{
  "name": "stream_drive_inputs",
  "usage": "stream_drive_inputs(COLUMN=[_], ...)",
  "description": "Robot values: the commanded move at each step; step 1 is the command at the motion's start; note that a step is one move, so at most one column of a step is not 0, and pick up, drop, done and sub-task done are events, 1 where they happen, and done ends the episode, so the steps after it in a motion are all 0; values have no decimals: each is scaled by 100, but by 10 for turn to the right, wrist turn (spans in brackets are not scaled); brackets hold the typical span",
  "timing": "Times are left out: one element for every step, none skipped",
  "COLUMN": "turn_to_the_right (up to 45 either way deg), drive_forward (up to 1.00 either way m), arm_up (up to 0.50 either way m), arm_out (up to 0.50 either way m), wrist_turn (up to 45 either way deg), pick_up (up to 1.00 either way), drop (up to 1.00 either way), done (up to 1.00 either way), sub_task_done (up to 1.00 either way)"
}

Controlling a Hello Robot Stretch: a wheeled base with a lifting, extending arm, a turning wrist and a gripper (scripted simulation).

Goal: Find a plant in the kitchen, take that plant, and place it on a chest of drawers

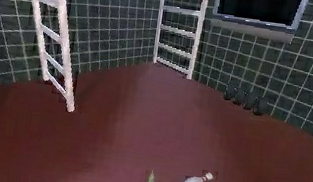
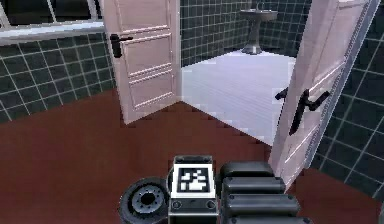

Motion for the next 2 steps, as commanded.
stream_drive_inputs(turn_to_the_right=[0,-450], drive_forward=[5,0], arm_up=[0,0], arm_out=[0,0], wrist_turn=[0,0], pick_up=[0,0], drop=[0,0], done=[0,0], sub_task_done=[0,0])
